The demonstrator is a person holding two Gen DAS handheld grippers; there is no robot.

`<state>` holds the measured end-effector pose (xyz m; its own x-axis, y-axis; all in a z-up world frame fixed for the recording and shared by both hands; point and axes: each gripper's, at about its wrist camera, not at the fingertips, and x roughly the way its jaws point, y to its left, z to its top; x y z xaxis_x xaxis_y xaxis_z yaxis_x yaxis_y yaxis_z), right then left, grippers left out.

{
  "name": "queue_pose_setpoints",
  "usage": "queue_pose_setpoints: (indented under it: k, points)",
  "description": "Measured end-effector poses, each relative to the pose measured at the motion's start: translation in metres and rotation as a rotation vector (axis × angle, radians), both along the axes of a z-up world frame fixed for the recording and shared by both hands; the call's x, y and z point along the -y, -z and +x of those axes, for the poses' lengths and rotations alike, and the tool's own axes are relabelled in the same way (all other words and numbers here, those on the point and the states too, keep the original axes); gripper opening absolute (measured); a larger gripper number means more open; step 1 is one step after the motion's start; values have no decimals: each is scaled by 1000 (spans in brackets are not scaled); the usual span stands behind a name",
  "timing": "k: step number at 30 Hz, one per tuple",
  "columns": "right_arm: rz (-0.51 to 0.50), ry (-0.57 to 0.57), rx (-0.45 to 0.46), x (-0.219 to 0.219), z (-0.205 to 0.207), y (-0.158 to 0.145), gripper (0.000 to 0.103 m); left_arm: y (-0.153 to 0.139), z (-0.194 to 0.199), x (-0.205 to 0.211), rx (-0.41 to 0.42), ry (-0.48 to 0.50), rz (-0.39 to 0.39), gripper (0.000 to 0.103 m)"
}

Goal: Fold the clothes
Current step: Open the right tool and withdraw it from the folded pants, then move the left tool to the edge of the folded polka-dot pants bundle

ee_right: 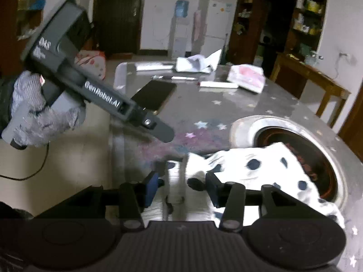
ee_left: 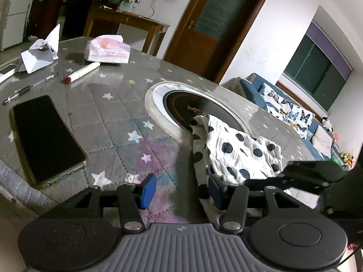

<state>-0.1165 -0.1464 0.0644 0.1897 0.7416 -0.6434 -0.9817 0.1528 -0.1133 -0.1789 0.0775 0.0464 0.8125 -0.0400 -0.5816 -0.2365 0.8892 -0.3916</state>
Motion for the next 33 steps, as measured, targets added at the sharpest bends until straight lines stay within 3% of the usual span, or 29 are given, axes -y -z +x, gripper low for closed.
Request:
queue_pose_setpoints:
  k: [4, 5, 8, 17, 20, 24, 27, 28, 33]
  points:
    - [-16, 19, 6, -4, -1, 4, 44, 2, 0, -2, 0, -1, -8, 55]
    - [-21, 23, 7, -5, -2, 5, 36, 2, -1, -2, 0, -2, -10, 55]
    - [-33, 37, 12, -8, -3, 8, 27, 5, -1, -3, -4, -1, -17, 55]
    - [-34, 58, 6, -10, -2, 12, 34, 5, -4, -4, -2, -9, -21, 55]
    - [-49, 40, 32, -7, -7, 11, 41, 5, -4, -4, -1, -9, -19, 55]
    - [-66, 26, 83, -8, -14, 15, 41, 6, -2, -3, -4, -4, -24, 56]
    - [-65, 38, 91, -9, -14, 18, 38, 7, -1, -1, -6, 0, -28, 56]
    - [-63, 42, 88, -9, -13, 19, 32, 7, -1, -1, -7, 1, -29, 56]
    - [-12, 72, -21, 1, 2, 6, 18, 5, -2, -5, 0, -10, -26, 56]
